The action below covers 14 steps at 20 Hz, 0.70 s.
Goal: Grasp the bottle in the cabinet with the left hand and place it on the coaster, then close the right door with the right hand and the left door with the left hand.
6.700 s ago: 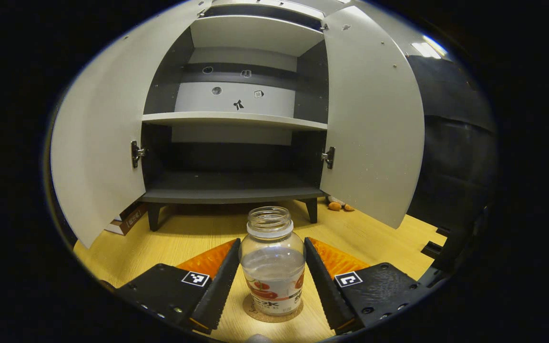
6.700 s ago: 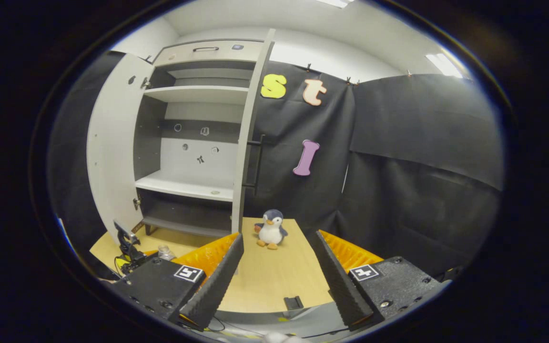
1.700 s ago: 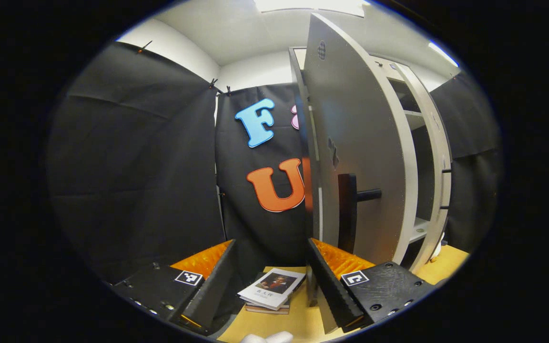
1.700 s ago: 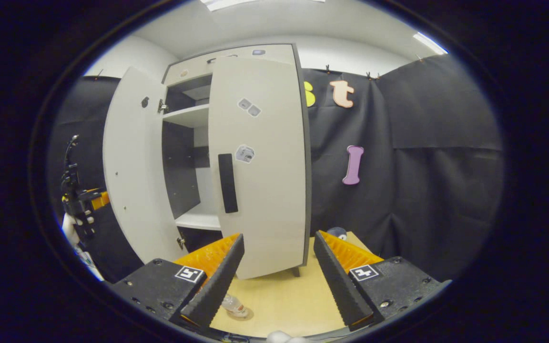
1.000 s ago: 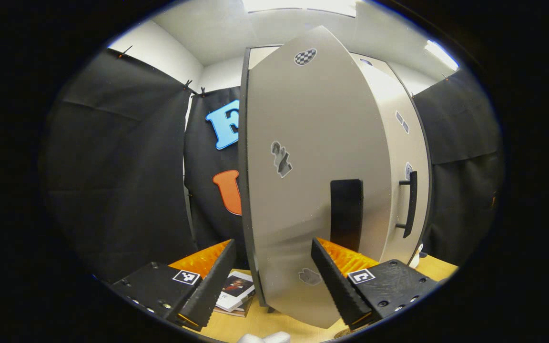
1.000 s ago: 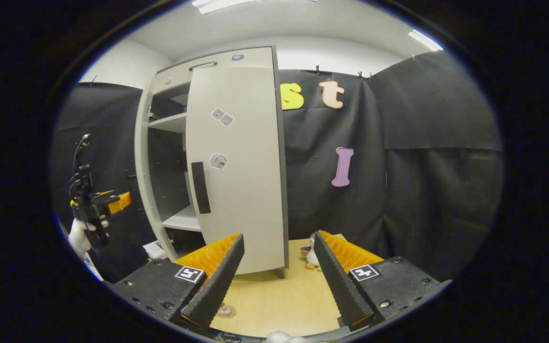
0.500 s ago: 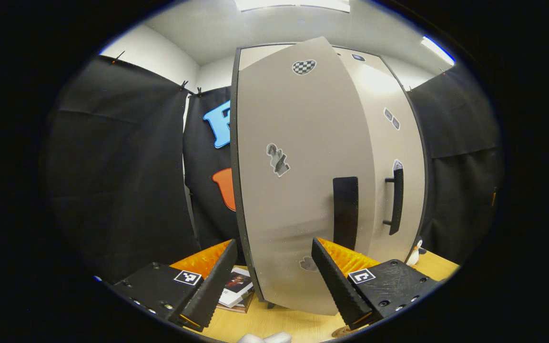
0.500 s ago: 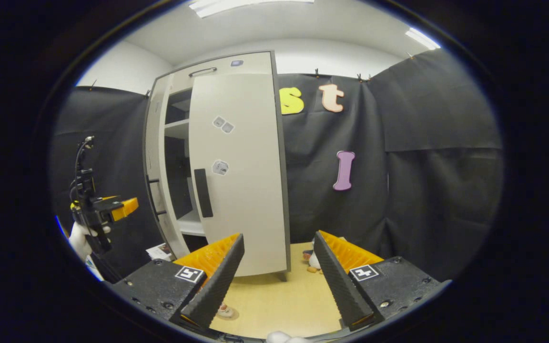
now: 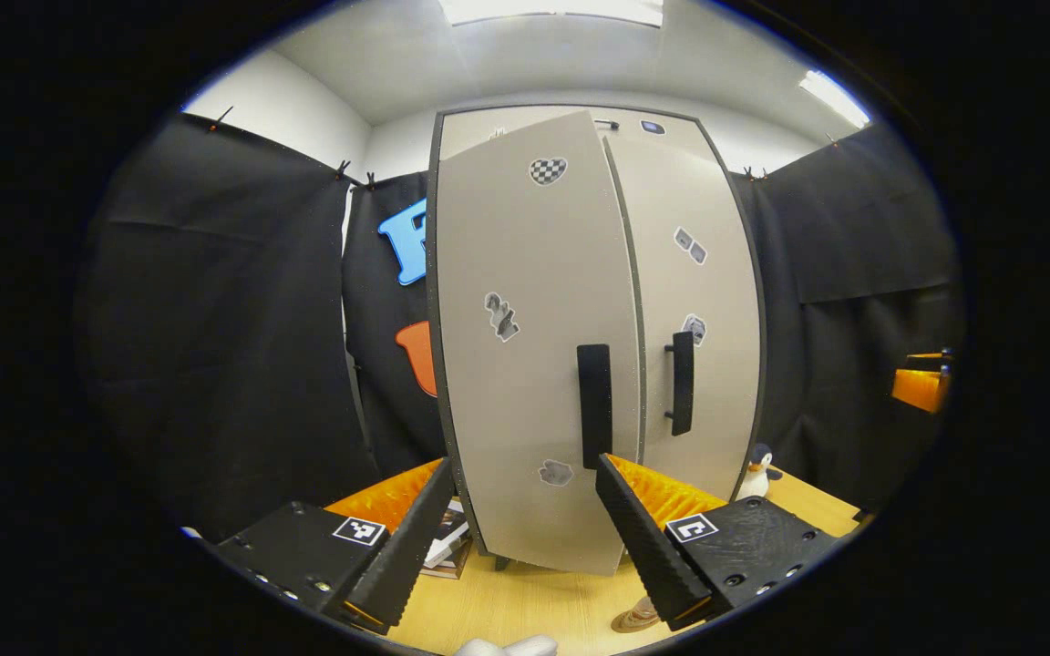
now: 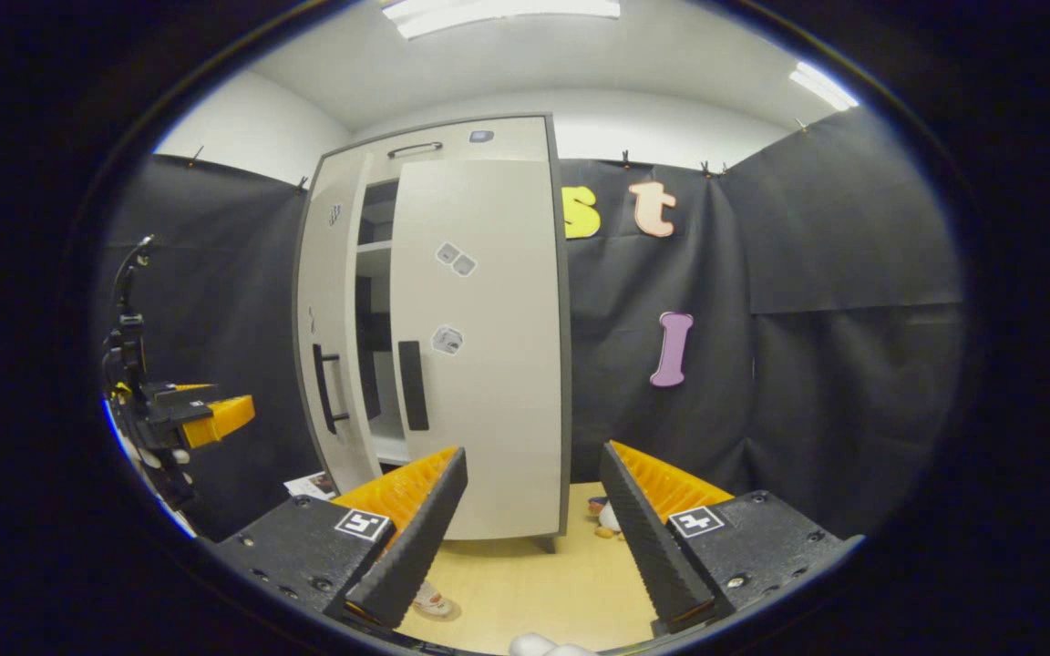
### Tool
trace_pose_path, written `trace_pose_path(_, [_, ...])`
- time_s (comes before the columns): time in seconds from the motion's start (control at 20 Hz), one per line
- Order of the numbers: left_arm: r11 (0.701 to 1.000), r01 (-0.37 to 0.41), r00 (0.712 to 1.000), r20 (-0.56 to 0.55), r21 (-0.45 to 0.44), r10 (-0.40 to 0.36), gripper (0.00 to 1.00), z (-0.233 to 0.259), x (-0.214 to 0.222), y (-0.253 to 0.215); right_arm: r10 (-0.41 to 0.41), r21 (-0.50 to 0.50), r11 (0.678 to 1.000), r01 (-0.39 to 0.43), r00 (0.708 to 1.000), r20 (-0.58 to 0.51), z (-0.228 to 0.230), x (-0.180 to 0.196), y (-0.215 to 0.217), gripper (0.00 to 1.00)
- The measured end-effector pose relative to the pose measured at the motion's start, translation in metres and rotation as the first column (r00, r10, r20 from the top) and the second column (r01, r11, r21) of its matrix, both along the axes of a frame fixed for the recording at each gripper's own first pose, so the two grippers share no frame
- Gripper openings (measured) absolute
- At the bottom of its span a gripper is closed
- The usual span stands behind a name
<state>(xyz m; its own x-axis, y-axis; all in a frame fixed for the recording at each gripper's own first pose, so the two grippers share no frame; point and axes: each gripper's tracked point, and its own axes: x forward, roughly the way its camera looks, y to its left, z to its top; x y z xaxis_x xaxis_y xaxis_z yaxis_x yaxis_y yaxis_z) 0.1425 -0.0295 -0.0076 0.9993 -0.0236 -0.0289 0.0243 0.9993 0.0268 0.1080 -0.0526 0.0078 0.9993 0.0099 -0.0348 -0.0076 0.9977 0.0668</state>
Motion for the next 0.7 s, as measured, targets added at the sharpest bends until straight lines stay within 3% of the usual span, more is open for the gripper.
trace_pose_path(0.35, [0.999,-0.046,0.999,0.002,-0.008,0.046,0.96,0.005,-0.041,0.011,0.010,0.010,1.000,-0.010,1.000,0.024,0.008,-0.005,0.004,0.96])
trace_pose_path(0.7, [0.997,-0.083,0.997,0.005,0.001,0.083,0.96,0.004,-0.054,0.022,0.019,0.020,1.000,-0.019,1.000,0.020,0.003,-0.008,0.011,0.96])
